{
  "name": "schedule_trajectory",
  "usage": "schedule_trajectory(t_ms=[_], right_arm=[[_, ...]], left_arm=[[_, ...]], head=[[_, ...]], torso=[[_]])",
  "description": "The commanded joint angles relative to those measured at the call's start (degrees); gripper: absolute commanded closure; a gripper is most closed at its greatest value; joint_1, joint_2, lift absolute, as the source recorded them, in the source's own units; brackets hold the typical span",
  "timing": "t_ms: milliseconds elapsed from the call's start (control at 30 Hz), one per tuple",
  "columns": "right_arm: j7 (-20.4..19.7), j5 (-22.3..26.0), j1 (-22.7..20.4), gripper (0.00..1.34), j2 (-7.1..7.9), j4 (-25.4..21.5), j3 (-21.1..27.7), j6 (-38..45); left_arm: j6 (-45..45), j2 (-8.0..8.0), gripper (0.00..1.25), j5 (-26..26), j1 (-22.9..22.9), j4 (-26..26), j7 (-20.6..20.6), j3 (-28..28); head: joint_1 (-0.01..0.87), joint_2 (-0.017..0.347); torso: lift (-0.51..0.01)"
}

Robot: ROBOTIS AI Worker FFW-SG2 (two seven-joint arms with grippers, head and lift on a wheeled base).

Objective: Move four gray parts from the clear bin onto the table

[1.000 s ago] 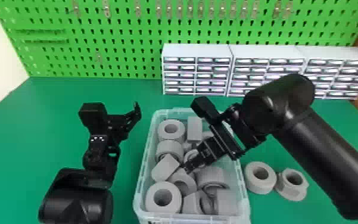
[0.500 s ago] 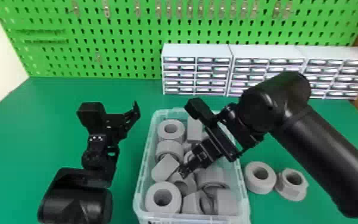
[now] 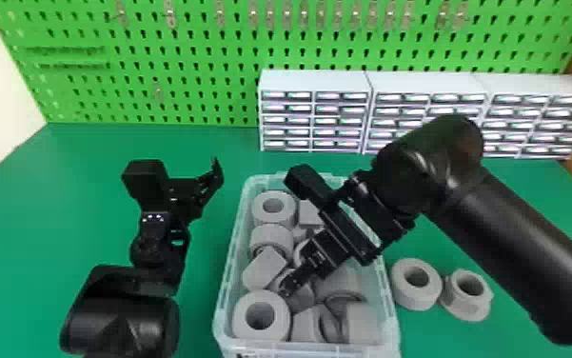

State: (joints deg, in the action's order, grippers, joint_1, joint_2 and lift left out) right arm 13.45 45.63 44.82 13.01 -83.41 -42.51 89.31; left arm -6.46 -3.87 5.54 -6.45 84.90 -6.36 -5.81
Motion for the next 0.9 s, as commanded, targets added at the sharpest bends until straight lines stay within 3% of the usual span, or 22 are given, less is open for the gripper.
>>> schedule_trajectory(t_ms=[0,467,700,867], right_arm=[[0.0,0.52,0.18,0.48,0.0,-0.18,-0.11,-0.19],[1.67,1.04,0.53,0.48,-0.09,0.7,-1.96,-3.26],[12.04,-7.31,1.06,0.48,-0.97,2.2,-4.33,-6.08],[13.97,-8.89,1.15,0.48,-1.14,2.72,-5.12,-6.69]], left_arm=[[-0.04,0.0,0.1,0.0,-0.14,0.0,-0.05,0.01],[0.04,0.0,0.1,-0.18,-1.19,-0.09,-0.14,-0.34],[-0.04,0.0,0.1,-0.09,-1.19,-0.09,-0.32,-0.43],[-0.04,0.0,0.1,-0.09,-1.28,-0.09,-0.32,-0.43]], head=[[0.693,0.072],[0.693,0.072],[0.693,0.072],[0.693,0.072]], torso=[[-0.052],[-0.052],[-0.052],[-0.052]])
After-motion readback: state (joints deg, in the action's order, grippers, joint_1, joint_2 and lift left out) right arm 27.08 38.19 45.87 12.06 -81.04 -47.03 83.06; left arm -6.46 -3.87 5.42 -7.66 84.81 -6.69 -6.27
